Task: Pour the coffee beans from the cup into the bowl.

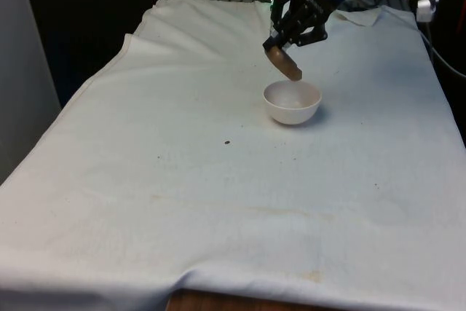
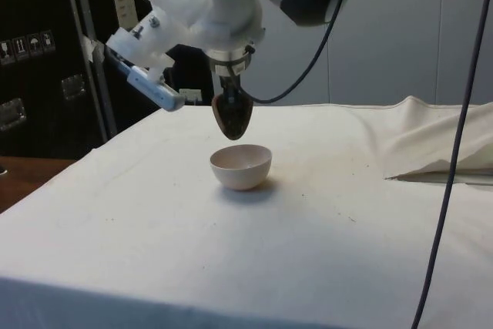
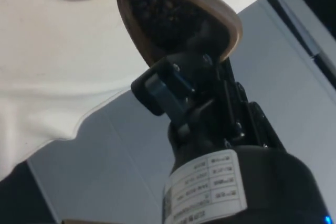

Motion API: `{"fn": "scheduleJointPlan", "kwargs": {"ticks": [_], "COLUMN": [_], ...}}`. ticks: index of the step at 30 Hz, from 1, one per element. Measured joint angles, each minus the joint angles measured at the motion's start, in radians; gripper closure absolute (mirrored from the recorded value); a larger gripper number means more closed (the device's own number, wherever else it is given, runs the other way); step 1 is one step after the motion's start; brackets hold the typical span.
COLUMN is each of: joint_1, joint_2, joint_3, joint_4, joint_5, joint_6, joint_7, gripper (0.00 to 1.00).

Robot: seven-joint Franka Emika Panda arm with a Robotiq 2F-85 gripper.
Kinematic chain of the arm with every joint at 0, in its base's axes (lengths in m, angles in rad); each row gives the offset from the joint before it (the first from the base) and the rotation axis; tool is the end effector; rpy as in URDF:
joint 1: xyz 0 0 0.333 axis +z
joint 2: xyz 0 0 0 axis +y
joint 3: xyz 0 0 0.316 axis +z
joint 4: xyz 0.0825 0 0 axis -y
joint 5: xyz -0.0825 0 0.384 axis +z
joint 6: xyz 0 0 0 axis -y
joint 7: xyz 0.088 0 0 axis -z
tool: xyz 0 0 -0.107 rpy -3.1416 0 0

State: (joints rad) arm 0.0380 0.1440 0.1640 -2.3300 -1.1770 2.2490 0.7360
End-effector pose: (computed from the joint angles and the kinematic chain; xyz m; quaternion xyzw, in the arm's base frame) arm 0.4999 0.0765 0.2706 0.9061 0.1612 0.0935 0.3798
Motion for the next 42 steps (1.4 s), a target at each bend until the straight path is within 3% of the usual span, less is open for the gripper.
{"fn": "scheduleJointPlan", "kwargs": {"ticks": [11, 23, 35, 42], "joint_1": [-0.001, -0.006, -0.004, -0.004], "joint_2": [-0.006, -0.007, -0.015, -0.014], "joint_3": [0.009, 0.007, 0.029, 0.031], "joint_4": [-0.024, -0.039, -0.067, -0.08], "joint_5": [-0.086, -0.163, -0.189, -0.253], "joint_6": [0.0, 0.012, 0.011, 0.008], "joint_7": [0.078, 0.083, 0.085, 0.119], "gripper": [1.0, 1.0, 1.0, 1.0]}}
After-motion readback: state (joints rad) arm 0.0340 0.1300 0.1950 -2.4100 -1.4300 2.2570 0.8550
